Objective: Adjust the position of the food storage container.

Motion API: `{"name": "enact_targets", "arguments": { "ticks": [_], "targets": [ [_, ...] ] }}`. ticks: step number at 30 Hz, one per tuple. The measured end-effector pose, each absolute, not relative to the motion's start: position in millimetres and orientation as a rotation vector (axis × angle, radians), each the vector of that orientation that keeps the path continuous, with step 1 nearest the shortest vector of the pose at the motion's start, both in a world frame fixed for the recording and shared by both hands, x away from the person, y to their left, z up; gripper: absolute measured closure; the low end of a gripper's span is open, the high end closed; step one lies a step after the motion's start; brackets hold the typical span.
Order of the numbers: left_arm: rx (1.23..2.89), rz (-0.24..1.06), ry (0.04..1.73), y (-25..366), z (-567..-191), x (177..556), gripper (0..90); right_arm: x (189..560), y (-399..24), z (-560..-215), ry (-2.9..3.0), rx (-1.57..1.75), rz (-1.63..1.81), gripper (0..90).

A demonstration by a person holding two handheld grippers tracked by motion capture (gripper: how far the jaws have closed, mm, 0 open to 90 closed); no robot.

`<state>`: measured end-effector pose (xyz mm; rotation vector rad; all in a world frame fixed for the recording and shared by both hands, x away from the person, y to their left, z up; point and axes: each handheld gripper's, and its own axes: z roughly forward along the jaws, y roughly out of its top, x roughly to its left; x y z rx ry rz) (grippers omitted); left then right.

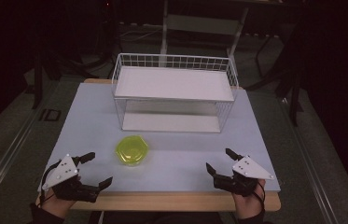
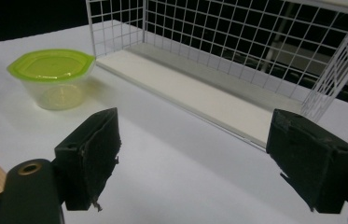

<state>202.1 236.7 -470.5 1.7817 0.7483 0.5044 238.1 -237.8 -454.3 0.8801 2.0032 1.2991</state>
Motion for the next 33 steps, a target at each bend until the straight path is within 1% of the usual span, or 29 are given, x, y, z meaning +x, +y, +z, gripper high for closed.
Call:
{"name": "enact_targets", "arguments": {
  "ticks": [11,13,18,21,24,25,26,28,30,31,32,33],
  "targets": [
    [1.78,0.472,0.693,233.2,-469.7,200.0,1.0,233.1,-233.8,-449.1,1.962,0.813,1.32,15.9],
    [1.74,0.448,0.637,230.2,-465.4,196.9,1.0,232.3,-231.6,-448.4,1.967,0.8,1.319,14.9],
    [1.671,0.449,0.594,228.6,-453.0,193.5,1.1,231.4,-229.1,-448.0,1.969,0.787,1.311,14.8],
    [1.645,0.439,0.626,229.9,-438.4,197.3,1.0,230.5,-229.1,-446.8,1.968,0.78,1.322,14.5],
    [1.664,0.446,0.662,230.2,-436.0,201.2,1.1,229.9,-229.9,-446.3,1.963,0.788,1.332,14.5],
    [1.698,0.463,0.681,231.0,-436.1,208.7,1.1,229.7,-230.2,-446.1,1.961,0.785,1.329,14.5],
    [1.698,0.463,0.681,231.0,-436.1,208.7,1.2,229.7,-230.2,-446.1,1.961,0.785,1.329,14.5],
    [1.693,0.451,0.732,232.8,-438.0,219.7,1.3,229.1,-230.1,-446.0,1.965,0.779,1.333,14.5],
    [1.699,0.463,0.749,233.1,-438.4,223.5,4.1,228.0,-229.4,-445.6,1.964,0.771,1.332,14.5],
    [1.7,0.471,0.759,233.2,-438.9,227.2,4.1,228.0,-229.4,-445.6,1.964,0.771,1.332,14.5],
    [1.705,0.477,0.772,233.5,-439.2,231.7,7.9,227.2,-229.3,-445.0,1.962,0.763,1.338,14.6],
    [1.705,0.478,0.776,233.6,-439.5,234.2,7.9,227.2,-229.3,-445.0,1.962,0.763,1.338,14.6]
  ]
}}
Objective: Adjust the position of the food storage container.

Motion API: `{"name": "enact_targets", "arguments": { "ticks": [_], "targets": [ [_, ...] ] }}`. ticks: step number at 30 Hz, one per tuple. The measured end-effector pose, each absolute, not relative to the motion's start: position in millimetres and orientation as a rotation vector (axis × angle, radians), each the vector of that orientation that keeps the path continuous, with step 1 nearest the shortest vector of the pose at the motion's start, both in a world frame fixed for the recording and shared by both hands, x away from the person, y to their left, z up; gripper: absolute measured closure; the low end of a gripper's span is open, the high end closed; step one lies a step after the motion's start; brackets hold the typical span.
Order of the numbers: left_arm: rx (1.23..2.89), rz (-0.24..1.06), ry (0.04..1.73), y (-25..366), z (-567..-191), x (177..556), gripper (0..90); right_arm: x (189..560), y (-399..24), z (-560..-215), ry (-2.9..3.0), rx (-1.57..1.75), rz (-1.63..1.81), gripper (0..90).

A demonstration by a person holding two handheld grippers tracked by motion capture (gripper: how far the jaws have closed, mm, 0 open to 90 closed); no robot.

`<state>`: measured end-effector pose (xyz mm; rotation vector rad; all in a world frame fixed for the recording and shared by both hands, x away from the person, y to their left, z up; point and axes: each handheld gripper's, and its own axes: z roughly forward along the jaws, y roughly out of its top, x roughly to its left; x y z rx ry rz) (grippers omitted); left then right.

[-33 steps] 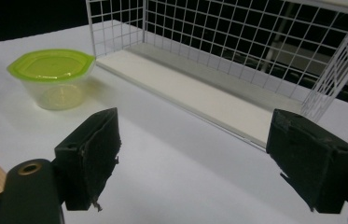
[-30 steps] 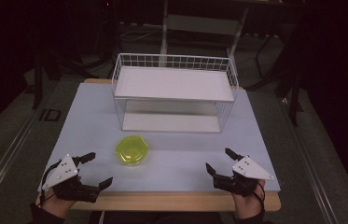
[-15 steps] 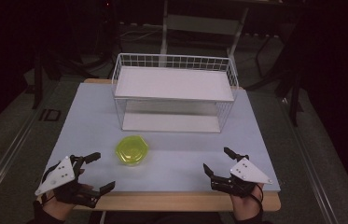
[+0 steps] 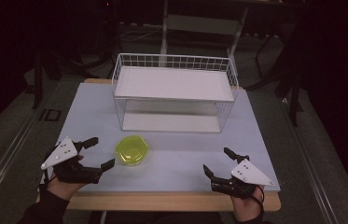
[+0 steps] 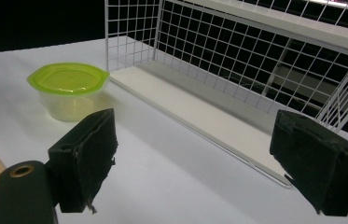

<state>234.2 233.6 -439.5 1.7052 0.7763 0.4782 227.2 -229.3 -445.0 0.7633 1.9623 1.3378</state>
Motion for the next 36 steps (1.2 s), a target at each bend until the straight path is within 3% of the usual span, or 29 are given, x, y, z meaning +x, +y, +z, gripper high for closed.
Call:
{"name": "enact_targets", "arguments": {
  "ticks": [5,6,9,13,17,20,36],
  "targets": [
    [1.732,0.46,0.824,231.9,-444.1,248.2,41.4,226.1,-230.2,-444.2,1.963,0.758,1.346,14.6],
    [1.739,0.449,0.825,231.7,-445.9,250.5,41.4,226.1,-230.2,-444.2,1.963,0.758,1.346,14.6],
    [1.764,0.432,0.892,231.3,-451.6,258.1,62.8,226.5,-230.1,-444.5,1.97,0.762,1.349,14.6],
    [1.817,0.46,1.069,234.5,-463.5,273.9,74.8,227.0,-229.2,-445.3,1.978,0.759,1.347,14.6],
    [1.876,0.465,1.131,237.6,-476.0,287.9,85.4,226.7,-228.6,-445.6,1.984,0.755,1.343,14.6],
    [1.894,0.441,1.156,238.6,-483.1,294.7,89.6,227.0,-228.6,-445.8,1.987,0.756,1.345,14.6],
    [2.006,0.198,1.159,230.8,-524.2,322.2,89.9,228.7,-230.2,-446.9,1.999,0.765,1.355,14.8]
  ]
}}
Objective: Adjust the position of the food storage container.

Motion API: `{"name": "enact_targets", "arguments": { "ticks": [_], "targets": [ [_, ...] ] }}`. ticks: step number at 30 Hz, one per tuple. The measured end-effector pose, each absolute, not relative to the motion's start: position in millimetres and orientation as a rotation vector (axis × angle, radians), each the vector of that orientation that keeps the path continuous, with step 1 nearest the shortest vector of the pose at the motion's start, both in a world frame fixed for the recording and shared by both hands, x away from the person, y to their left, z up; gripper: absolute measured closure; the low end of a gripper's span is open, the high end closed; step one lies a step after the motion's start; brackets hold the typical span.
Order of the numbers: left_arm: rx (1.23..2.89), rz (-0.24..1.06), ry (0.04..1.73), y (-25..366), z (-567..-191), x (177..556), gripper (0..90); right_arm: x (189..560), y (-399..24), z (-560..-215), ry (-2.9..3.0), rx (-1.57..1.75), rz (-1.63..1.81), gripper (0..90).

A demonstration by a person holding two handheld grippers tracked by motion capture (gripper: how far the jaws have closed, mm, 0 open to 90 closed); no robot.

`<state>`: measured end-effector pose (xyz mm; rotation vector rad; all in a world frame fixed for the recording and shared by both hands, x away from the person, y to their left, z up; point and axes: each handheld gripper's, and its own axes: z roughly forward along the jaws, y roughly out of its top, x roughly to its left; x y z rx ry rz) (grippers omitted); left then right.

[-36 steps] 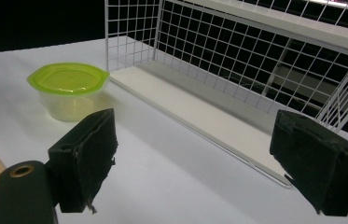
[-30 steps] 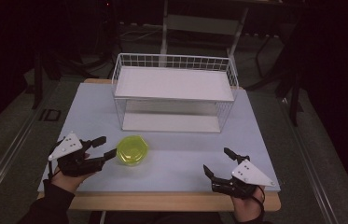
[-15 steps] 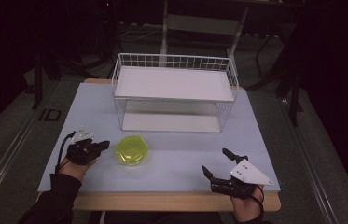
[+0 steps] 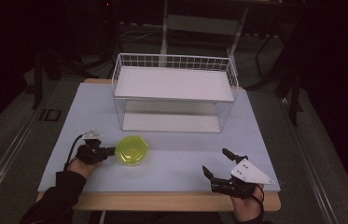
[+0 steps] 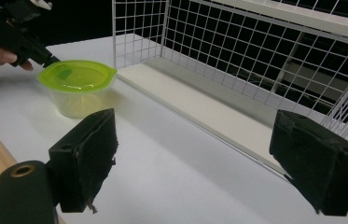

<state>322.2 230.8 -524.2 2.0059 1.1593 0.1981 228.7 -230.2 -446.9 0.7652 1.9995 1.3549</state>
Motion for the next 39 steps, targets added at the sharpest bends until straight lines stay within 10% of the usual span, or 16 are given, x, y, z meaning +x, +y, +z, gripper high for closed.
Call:
{"name": "enact_targets", "arguments": {
  "ticks": [39],
  "targets": [
    [2.061,0.07,1.029,186.4,-524.3,314.8,89.8,228.9,-230.3,-447.8,2.01,0.768,1.346,14.8]
  ]
}}
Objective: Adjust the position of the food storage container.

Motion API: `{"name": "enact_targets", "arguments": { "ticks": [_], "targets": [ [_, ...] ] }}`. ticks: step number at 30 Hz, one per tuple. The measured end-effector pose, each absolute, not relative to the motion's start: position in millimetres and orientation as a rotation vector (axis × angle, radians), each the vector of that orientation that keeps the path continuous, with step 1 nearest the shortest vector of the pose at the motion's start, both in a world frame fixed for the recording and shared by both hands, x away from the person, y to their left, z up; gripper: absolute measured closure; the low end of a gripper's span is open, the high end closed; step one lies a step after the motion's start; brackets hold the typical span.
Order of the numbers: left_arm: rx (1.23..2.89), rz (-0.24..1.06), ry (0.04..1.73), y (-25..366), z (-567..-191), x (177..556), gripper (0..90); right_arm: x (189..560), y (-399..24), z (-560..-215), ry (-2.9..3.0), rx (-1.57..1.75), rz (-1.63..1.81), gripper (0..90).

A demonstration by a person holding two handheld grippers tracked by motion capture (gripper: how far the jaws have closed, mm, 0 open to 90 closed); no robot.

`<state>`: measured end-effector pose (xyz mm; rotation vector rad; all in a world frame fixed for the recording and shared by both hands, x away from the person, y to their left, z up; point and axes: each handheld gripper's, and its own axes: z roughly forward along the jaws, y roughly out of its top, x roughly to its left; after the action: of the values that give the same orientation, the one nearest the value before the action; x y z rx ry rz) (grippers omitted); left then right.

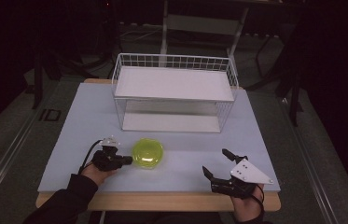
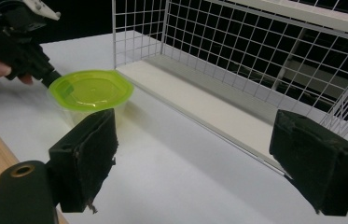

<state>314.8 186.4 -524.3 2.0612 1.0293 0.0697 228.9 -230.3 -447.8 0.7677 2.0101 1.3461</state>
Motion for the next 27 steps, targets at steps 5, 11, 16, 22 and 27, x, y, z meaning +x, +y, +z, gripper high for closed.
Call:
{"name": "enact_targets", "arguments": {
  "ticks": [5,11,16,22,27],
  "targets": [
    [2.047,0.076,1.049,185.0,-525.0,322.9,89.8,229.0,-230.4,-448.1,2.01,0.77,1.345,14.8],
    [2.056,0.053,1.028,173.7,-525.1,327.7,89.8,230.0,-231.1,-449.4,2.016,0.783,1.343,14.8],
    [2.062,0.049,1.013,163.8,-525.3,329.2,89.8,230.5,-230.9,-449.7,2.018,0.786,1.344,14.8],
    [2.076,0.016,0.973,145.0,-525.3,330.2,89.8,230.2,-231.1,-449.9,2.021,0.784,1.343,14.8],
    [2.079,-0.016,0.95,132.5,-526.0,327.4,89.8,230.6,-232.1,-450.2,2.024,0.786,1.345,14.8]
  ]
}}
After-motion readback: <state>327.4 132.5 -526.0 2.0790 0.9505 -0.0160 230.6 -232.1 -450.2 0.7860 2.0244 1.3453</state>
